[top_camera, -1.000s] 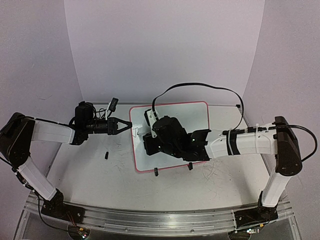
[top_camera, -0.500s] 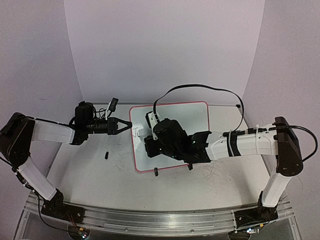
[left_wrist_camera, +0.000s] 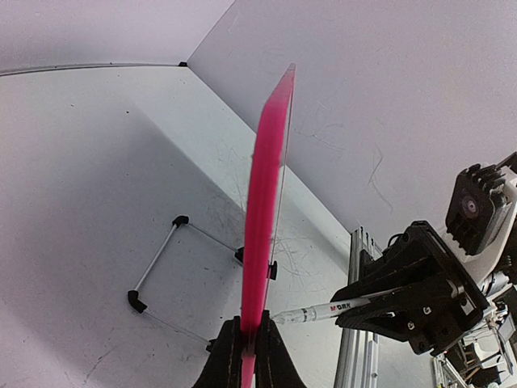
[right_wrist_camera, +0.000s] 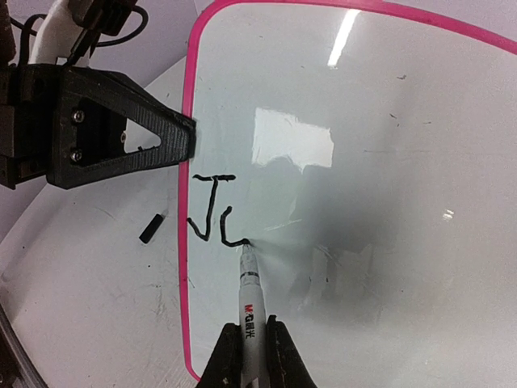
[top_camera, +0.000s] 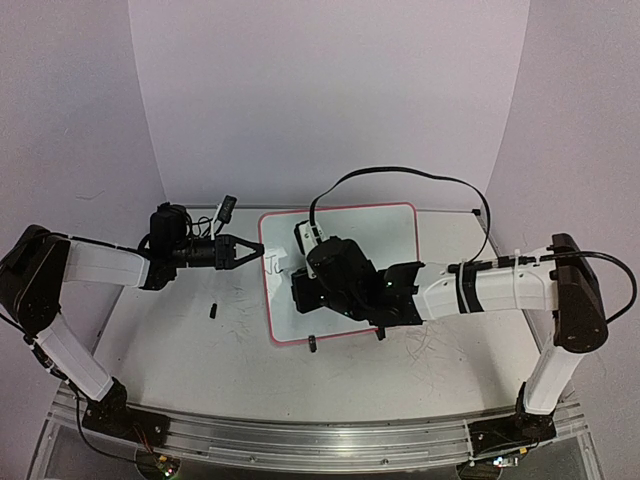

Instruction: Write a sentence on the whiteboard

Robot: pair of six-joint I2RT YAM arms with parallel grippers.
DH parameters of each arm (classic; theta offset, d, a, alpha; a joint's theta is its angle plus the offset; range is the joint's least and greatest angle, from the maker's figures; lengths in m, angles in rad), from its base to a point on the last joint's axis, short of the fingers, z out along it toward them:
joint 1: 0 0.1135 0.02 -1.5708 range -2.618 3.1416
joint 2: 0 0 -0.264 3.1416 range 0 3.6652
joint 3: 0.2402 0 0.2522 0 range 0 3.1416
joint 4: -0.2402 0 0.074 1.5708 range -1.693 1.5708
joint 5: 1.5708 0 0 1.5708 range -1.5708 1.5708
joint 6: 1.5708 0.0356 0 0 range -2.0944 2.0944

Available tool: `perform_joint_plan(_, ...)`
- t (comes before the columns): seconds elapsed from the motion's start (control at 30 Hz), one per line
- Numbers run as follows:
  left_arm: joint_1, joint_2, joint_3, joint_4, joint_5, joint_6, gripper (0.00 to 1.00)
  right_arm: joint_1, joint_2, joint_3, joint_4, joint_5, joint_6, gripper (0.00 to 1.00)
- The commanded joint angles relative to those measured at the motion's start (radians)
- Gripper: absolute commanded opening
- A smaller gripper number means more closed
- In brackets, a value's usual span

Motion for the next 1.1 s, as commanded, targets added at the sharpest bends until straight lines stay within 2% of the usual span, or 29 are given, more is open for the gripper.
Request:
perform_joint_plan(0.0,-0.002,-0.044,0.033,0.05,0.039,-0.013,0.0,-0.011,-0.015,0.028,0.004,0.063,-0.003,0.0)
perform_joint_plan(0.63,-0.001,-0.048,0.03,0.05,0.038,-0.013,0.0,-0.012,0.009,0.063,0.019,0.065,-0.022,0.0)
perform_joint_plan(1.07,-0.002,-0.048,0.03,0.05,0.038,-0.013,0.0,-0.01,0.041,0.074,0.019,0.0,-0.013,0.0)
